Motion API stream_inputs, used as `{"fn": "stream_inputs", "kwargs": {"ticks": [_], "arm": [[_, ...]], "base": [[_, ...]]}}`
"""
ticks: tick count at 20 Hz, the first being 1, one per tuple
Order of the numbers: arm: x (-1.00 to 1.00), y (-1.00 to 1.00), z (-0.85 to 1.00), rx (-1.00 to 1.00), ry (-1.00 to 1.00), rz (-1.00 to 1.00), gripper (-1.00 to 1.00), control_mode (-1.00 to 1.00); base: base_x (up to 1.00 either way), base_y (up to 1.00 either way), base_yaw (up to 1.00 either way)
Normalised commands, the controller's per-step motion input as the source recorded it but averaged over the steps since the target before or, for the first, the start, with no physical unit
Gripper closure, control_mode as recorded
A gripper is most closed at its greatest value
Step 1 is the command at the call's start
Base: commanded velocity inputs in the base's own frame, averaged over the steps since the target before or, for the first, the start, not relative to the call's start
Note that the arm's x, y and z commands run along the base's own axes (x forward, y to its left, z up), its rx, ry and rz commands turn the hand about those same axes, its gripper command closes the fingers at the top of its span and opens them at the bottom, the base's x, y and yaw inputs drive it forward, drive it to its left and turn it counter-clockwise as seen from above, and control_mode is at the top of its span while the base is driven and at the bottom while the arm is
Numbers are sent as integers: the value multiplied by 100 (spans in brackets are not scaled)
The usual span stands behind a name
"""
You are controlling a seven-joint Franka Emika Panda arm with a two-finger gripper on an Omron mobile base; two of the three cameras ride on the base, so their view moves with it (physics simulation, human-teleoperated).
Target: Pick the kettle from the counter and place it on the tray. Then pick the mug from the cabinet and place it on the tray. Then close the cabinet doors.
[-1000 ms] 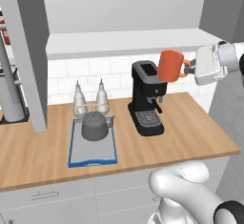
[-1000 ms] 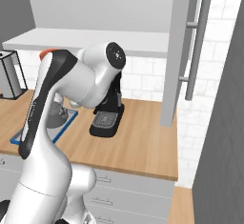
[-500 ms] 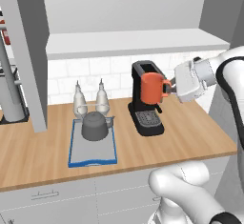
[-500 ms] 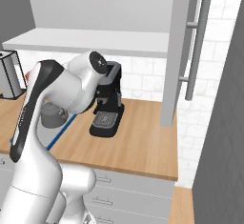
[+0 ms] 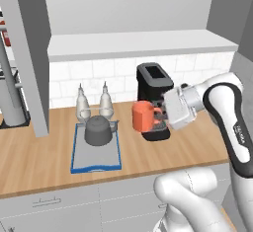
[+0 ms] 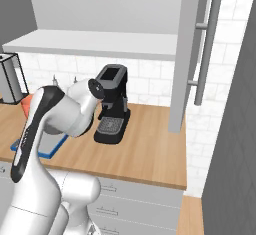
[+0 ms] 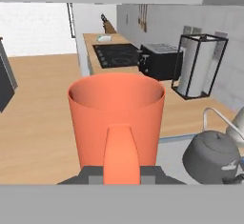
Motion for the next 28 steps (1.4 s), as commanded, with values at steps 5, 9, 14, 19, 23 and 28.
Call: {"fn": "stream_inputs", "kwargs": {"ticks": [5, 9, 14, 19, 23, 28], "arm": [[0, 23, -62, 0, 9, 11, 100, -100], [5, 19, -58, 0, 6, 10, 100, -100], [23, 18, -45, 0, 1, 2, 100, -100], [22, 21, -35, 0, 4, 0, 100, -100], [18, 24, -31, 0, 6, 0, 100, -100], [29, 20, -30, 0, 6, 0, 100, -100]], "base": [[0, 0, 0], [0, 0, 0], [0, 0, 0], [0, 0, 0], [0, 0, 0], [0, 0, 0]]}}
